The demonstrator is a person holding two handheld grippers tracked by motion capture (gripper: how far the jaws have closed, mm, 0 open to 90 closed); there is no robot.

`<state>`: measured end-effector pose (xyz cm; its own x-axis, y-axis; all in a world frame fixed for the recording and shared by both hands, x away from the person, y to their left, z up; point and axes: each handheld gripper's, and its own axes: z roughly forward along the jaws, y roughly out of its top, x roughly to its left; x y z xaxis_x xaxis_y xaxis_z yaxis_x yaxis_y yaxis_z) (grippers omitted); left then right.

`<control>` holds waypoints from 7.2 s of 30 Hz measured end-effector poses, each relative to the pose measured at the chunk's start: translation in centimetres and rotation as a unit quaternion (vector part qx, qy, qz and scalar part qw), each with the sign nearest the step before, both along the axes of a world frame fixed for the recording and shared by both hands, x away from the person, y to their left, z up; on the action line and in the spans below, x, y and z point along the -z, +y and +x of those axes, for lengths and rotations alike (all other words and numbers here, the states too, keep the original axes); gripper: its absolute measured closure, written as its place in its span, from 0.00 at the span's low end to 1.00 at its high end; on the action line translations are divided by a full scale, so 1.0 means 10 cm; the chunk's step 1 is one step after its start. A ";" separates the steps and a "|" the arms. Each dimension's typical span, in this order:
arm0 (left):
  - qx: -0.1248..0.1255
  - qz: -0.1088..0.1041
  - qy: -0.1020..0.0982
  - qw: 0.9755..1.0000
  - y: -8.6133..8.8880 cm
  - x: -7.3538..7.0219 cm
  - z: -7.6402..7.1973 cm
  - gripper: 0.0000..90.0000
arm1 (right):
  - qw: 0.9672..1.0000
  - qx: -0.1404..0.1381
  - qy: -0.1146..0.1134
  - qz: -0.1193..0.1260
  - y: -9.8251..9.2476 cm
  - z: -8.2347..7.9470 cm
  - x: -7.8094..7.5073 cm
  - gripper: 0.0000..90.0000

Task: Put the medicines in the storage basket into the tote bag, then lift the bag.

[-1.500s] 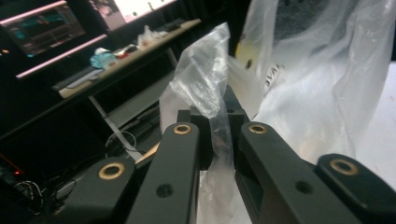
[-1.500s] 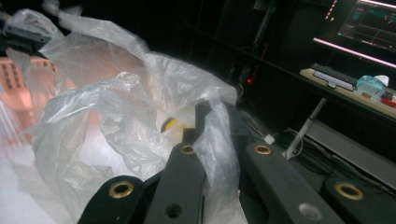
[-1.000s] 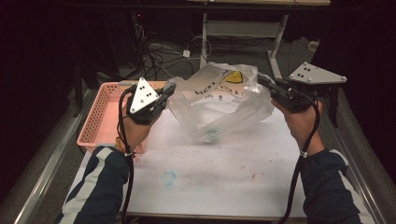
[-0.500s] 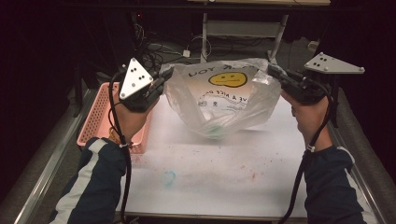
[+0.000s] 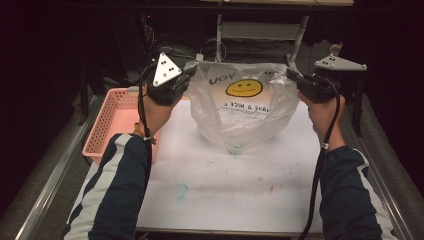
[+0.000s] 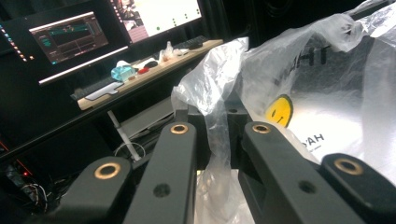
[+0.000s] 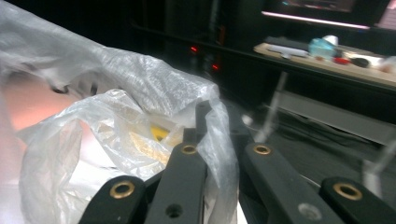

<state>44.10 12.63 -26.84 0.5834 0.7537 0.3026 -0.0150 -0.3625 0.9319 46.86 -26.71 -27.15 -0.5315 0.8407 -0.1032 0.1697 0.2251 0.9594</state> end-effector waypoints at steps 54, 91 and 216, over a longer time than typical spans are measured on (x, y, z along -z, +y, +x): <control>-0.064 -0.067 0.020 0.995 -0.07 -0.28 0.71 0.95 | 0.994 0.098 0.012 -0.056 0.06 0.75 -0.69 1.00; -0.035 -0.059 0.026 0.997 -0.16 -0.42 0.41 0.34 | 0.998 0.035 -0.049 -0.030 0.06 0.02 -0.56 0.40; 0.037 0.126 0.155 0.979 1.01 1.94 -1.60 0.16 | 0.991 -0.074 0.043 -0.106 -0.26 -1.82 1.84 0.19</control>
